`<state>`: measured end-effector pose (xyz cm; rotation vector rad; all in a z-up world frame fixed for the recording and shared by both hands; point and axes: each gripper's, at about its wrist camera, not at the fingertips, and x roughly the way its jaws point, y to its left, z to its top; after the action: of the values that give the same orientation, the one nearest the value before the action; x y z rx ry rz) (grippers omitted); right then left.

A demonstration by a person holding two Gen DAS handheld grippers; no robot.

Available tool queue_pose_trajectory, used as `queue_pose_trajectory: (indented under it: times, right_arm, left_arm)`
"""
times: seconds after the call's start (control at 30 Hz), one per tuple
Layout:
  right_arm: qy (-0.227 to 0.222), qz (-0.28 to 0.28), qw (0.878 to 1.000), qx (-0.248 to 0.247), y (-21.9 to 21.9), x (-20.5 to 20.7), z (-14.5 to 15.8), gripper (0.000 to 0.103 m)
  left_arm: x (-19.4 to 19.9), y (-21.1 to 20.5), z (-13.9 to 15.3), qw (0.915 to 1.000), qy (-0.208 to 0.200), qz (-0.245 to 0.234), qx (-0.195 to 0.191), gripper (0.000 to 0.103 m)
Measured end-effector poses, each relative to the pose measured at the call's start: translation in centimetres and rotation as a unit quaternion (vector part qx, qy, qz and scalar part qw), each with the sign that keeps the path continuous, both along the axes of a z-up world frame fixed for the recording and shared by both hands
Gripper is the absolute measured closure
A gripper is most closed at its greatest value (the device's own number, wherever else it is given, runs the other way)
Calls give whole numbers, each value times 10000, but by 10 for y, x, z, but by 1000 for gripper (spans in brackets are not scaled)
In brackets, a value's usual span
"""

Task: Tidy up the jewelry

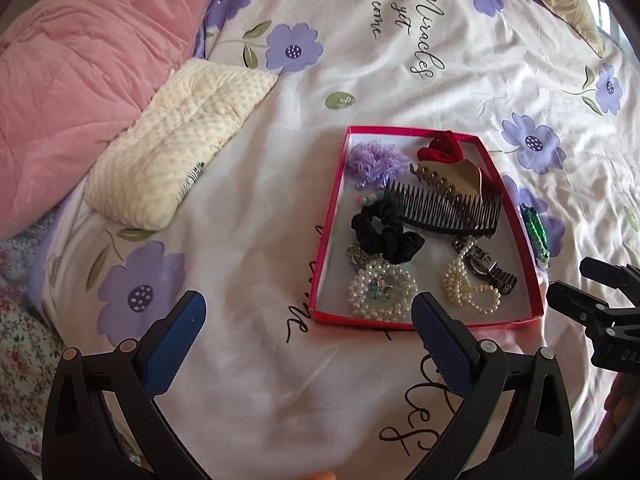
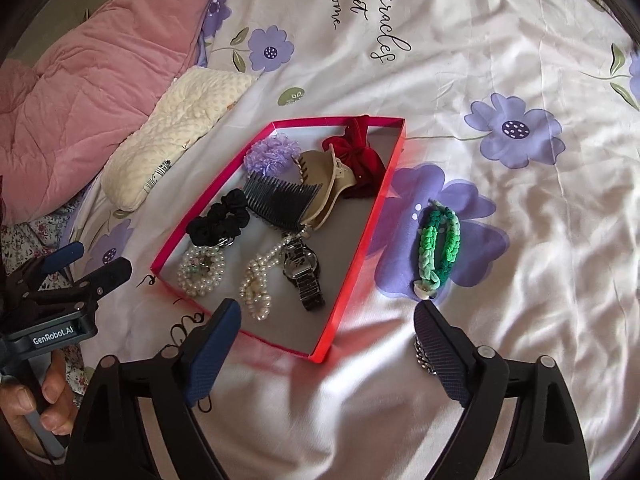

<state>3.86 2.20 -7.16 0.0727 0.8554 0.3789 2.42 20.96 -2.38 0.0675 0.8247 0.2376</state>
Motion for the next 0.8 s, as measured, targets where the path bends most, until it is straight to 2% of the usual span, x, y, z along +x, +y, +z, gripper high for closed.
queue_pose_trajectory:
  times: [0.8]
  right_arm:
    - [-57, 105, 9997, -225, 12, -5, 1, 11]
  left_arm:
    - [-2, 1, -3, 9996, 44, -80, -275, 0]
